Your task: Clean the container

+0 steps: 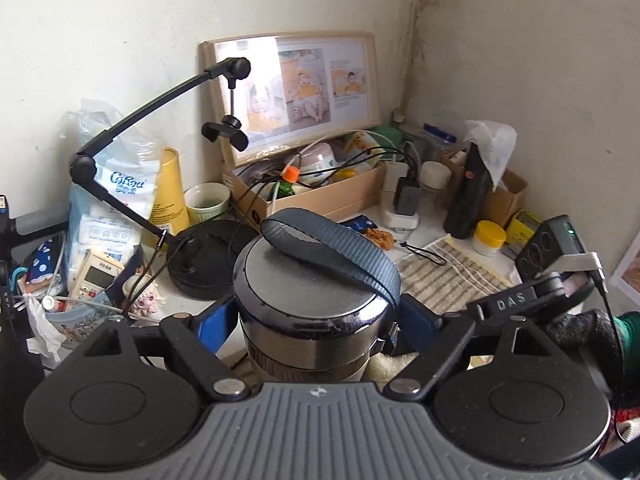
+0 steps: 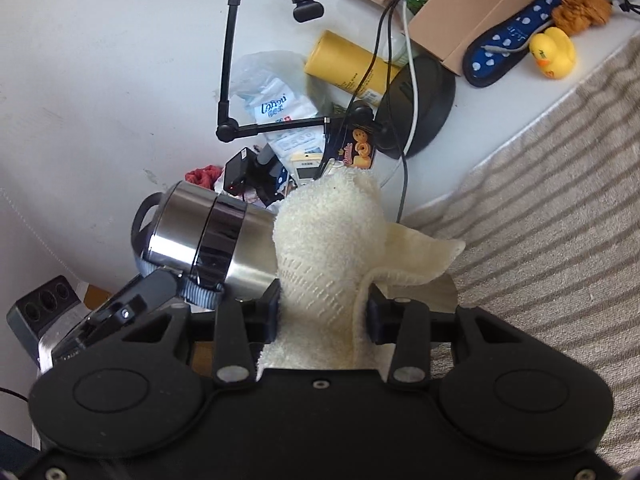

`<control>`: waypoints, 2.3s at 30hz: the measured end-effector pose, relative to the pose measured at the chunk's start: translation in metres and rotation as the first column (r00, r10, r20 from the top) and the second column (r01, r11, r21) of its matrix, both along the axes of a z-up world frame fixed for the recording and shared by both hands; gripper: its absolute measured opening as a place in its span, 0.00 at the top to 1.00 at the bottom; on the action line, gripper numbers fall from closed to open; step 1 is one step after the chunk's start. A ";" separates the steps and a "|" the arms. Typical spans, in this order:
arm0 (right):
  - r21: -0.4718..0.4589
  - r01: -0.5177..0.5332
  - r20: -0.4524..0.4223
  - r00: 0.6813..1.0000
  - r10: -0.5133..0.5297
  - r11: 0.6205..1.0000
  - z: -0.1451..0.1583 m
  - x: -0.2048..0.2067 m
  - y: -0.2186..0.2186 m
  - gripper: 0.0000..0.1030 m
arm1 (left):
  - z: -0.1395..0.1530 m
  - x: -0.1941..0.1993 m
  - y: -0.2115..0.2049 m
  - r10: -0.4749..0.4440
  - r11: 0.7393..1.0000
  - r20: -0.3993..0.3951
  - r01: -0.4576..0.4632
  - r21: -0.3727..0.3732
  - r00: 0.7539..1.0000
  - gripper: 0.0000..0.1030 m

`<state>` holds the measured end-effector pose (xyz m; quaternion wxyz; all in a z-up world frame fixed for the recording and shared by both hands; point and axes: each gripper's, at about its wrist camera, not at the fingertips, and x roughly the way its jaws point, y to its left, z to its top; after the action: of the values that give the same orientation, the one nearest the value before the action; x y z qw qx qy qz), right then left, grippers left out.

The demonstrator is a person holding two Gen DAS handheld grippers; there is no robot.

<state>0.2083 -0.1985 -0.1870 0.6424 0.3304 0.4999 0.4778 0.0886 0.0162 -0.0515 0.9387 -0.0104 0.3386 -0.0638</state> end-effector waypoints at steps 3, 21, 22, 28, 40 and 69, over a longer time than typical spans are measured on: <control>-0.004 -0.006 0.007 1.000 0.006 1.000 0.001 -0.002 0.001 0.61 | -0.002 0.003 -0.005 0.034 0.999 -0.003 -0.034 0.010 0.999 0.15; 0.085 -0.029 0.021 0.999 0.027 0.996 0.015 0.002 -0.005 0.61 | -0.014 -0.007 0.042 -0.307 0.949 0.110 0.313 -0.035 0.945 0.19; 0.090 -0.028 0.024 0.999 0.026 0.996 0.016 0.002 -0.005 0.61 | -0.014 -0.006 0.042 -0.320 0.945 0.110 0.325 -0.029 0.941 0.19; 0.124 -0.038 0.067 0.997 0.030 0.992 0.034 0.003 -0.007 0.61 | -0.014 -0.006 0.041 -0.332 0.942 0.098 0.335 -0.016 0.938 0.20; 0.106 -0.051 0.118 0.992 0.039 0.993 0.047 0.009 -0.003 0.61 | -0.006 -0.003 0.025 -0.134 0.987 0.069 0.139 -0.083 0.989 0.16; 0.226 0.017 0.152 0.987 -0.052 0.974 0.069 0.012 -0.012 0.61 | -0.006 0.017 0.037 -0.435 0.899 0.116 0.438 0.006 0.893 0.20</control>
<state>0.2206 -0.2103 -0.1176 0.6468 0.3705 0.3848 0.5443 0.1059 0.0534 -0.0575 0.9181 0.0602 0.2772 -0.2767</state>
